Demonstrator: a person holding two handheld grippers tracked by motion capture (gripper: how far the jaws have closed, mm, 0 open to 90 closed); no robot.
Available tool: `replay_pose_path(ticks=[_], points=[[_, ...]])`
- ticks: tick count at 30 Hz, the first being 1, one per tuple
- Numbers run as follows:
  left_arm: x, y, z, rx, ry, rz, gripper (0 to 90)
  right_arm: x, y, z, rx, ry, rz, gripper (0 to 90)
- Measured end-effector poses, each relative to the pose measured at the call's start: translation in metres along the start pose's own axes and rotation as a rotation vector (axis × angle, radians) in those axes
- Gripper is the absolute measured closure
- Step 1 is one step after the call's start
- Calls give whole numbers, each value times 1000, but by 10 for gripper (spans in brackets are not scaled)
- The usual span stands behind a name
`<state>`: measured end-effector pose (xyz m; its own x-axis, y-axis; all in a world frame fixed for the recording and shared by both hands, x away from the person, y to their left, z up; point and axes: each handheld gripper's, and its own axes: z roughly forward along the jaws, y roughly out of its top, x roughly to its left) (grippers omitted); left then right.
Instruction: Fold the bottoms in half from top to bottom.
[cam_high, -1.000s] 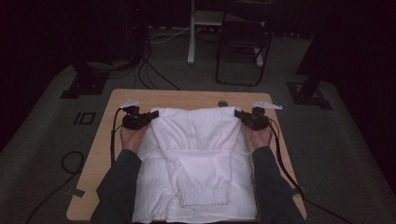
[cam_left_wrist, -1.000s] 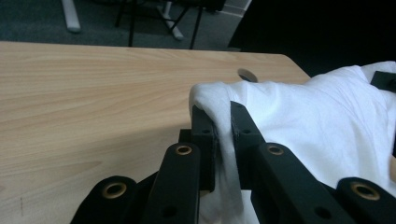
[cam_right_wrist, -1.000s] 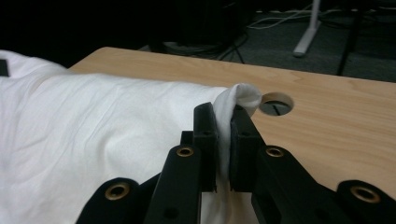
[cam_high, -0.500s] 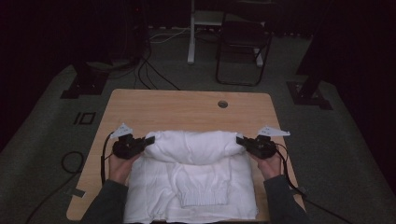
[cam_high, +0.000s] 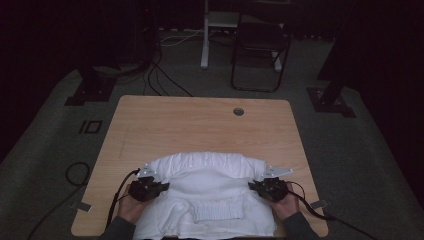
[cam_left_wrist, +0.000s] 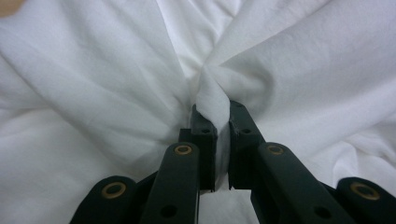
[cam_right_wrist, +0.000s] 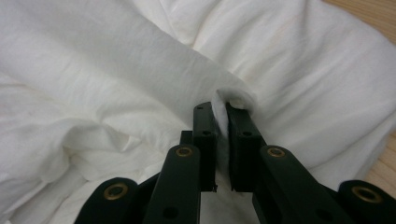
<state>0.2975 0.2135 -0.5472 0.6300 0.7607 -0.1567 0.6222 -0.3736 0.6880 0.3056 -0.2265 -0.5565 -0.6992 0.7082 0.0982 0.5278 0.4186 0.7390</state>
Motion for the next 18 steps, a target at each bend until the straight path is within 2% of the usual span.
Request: replay_pose_path(ticks=[2, 4, 11, 18], points=[[-2, 2, 3, 5, 22, 9, 840, -1, 2, 1, 10, -2, -2, 832], [-2, 6, 7, 12, 39, 36, 840, -4, 5, 6, 13, -12, -3, 832], [12, 28, 25, -14, 120, 37, 840, -20, 20, 23, -13, -58, 9, 833], [24, 49, 40, -13, 193, 56, 840, -39, 36, 37, -22, -71, 24, 833]])
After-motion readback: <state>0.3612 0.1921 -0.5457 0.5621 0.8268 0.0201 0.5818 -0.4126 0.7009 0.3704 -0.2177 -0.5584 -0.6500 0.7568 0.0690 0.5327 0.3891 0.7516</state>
